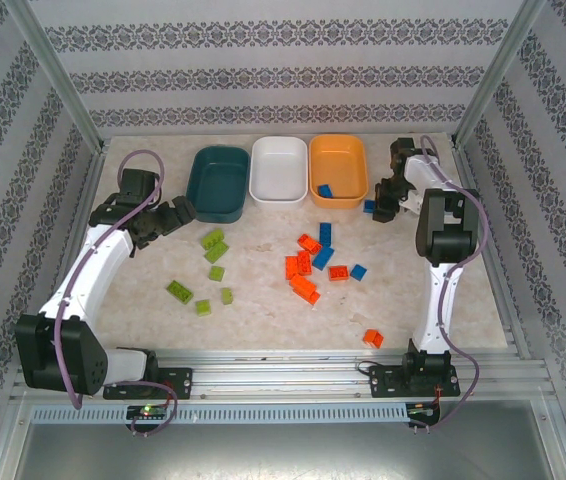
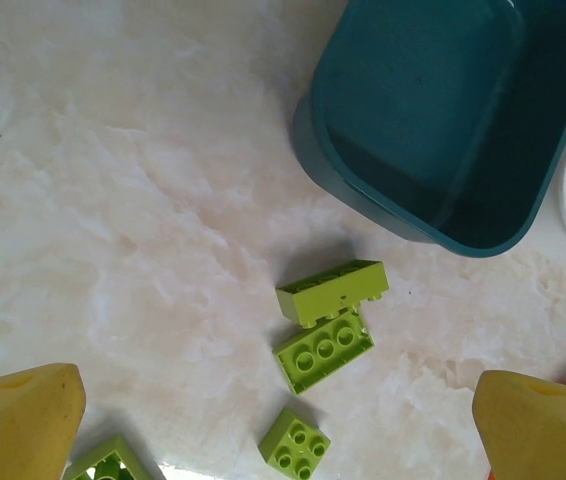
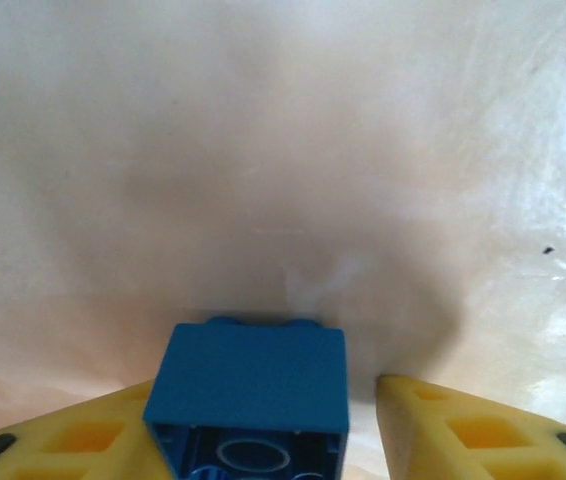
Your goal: Sort the legos into containers by color
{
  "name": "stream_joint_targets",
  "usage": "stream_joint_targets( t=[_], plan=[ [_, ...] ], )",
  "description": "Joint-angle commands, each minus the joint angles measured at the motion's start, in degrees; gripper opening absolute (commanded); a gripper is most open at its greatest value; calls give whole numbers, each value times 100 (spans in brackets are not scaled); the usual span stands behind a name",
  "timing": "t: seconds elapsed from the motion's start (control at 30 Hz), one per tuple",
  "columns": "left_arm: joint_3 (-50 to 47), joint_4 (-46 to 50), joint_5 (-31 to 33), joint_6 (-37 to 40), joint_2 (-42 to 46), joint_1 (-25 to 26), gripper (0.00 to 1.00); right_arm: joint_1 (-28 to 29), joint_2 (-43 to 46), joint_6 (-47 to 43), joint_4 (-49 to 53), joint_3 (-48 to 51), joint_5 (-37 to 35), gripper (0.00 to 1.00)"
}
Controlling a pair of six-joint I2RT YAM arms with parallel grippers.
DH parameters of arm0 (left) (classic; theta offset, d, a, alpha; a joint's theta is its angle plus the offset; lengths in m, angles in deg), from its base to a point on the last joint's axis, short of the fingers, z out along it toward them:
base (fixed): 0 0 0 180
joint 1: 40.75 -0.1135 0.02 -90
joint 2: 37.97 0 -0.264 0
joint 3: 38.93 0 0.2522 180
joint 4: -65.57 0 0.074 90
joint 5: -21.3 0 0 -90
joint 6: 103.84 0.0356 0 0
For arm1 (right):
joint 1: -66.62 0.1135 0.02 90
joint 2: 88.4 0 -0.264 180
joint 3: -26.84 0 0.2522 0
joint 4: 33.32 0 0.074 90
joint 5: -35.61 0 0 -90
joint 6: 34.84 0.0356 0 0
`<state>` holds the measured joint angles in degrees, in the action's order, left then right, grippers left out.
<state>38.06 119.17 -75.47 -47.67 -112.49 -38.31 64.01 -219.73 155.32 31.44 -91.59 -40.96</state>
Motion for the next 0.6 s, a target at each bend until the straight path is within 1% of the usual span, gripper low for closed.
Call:
stream_joint_targets(
  t=[0.0, 0.07, 0.17, 0.4, 0.5, 0.57],
  plan=[
    [-52, 103, 129, 58, 141, -79, 100, -95, 84, -67, 0, 327, -75, 45],
    [-78, 91, 123, 39, 162, -77, 100, -158, 251, -123, -33, 490, -91, 40],
    [-108, 33, 122, 18, 175, -77, 100, -249, 490, -286, -58, 637, -108, 38],
    [-123, -103, 18, -43, 107, -77, 100, -452, 1131, -660, -108, 894, -131, 38],
    [-121, -166, -45, -76, 68, -78, 100, -495, 1360, -857, -73, 832, -179, 38],
    [-132, -212, -92, -97, 53, -77, 100, -478, 1417, -1049, -141, 677, -87, 38]
  ],
)
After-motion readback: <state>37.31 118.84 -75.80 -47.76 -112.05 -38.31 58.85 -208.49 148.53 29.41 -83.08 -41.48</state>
